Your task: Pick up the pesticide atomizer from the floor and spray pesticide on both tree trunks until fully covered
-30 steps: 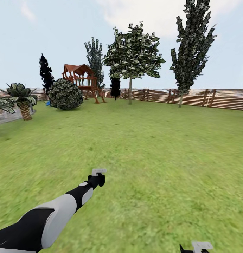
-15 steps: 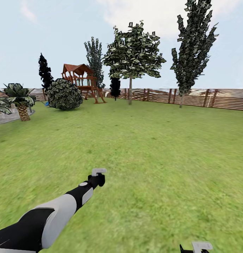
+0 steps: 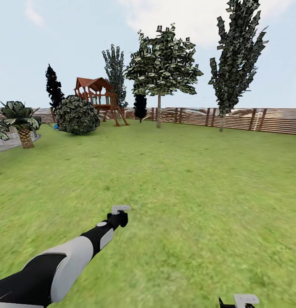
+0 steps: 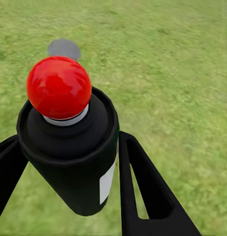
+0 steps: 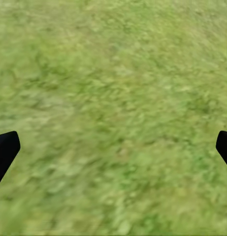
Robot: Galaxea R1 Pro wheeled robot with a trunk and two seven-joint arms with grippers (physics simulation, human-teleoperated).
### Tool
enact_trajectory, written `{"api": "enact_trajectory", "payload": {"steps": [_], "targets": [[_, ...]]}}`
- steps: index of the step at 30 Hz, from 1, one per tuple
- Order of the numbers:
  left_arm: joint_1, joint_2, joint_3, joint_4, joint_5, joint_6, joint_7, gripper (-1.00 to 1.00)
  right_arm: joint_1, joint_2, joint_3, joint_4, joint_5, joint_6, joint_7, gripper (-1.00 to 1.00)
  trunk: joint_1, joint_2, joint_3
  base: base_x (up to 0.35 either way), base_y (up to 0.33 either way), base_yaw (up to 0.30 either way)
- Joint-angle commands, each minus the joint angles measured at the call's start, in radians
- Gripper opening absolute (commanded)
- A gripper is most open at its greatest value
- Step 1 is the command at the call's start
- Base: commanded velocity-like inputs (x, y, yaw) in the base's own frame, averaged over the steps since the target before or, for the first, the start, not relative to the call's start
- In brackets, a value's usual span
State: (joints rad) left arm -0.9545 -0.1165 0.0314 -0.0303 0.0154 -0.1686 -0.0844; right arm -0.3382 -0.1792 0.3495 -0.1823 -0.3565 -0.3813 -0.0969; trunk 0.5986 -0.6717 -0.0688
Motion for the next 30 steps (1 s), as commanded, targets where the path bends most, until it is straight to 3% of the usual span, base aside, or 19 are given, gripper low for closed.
{"api": "enact_trajectory", "payload": {"steps": [1,30], "targets": [[-0.001,0.000,0.002,0.001,0.000,-0.003,-0.003,-1.00,-0.001,0.000,0.008,0.000,-0.007,-0.002,-0.004,1.00,0.001,-0.001,-0.002,0.350,0.000,0.000],[-0.001,0.000,0.002,0.001,0.000,-0.003,-0.003,-1.00,-0.001,-0.001,0.008,0.000,-0.007,-0.002,-0.005,1.00,0.001,-0.001,-0.002,0.350,0.000,0.000]]}}
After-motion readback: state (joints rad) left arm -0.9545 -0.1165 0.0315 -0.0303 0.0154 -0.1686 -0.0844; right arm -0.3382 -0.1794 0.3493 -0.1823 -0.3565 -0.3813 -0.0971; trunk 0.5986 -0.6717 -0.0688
